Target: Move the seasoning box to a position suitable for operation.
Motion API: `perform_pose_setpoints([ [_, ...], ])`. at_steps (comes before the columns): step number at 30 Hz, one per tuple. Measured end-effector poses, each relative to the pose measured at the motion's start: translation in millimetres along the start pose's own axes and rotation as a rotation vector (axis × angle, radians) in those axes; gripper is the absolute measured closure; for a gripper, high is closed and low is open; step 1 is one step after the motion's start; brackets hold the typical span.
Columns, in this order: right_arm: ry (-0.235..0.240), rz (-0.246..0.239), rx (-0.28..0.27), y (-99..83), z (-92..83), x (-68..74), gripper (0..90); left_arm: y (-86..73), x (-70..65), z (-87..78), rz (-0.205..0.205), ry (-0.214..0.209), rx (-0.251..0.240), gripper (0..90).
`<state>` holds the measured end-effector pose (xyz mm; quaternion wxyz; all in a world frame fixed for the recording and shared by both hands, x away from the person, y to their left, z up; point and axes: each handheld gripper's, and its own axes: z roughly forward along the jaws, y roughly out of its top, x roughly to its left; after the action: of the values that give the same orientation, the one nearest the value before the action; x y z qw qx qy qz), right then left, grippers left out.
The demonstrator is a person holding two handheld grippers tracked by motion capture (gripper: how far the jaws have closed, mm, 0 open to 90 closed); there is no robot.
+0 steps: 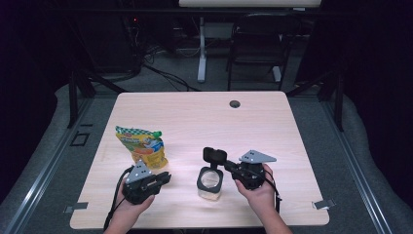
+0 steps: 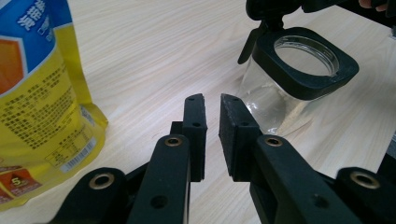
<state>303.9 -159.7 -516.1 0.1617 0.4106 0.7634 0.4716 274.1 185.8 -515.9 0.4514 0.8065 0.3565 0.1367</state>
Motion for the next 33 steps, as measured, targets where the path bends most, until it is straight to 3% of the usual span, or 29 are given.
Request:
perform_pose_setpoints([
  [11, -0.003, -0.006, -0.006, 1.9, 5.7, -1.6, 80.7, -4.7, 9.8, -8.1, -0.03, 0.027, -0.001, 80.2],
  [24, -0.015, -0.009, -0.011, -5.4, -5.2, -4.8, 72.0, -1.5, 28.5, -16.8, -0.066, 0.034, -0.005, 76.7],
  [33, -0.021, -0.043, -0.021, -9.0, -13.1, -1.4, 68.3, 5.4, 43.8, -28.2, -0.092, 0.031, -0.02, 73.8],
])
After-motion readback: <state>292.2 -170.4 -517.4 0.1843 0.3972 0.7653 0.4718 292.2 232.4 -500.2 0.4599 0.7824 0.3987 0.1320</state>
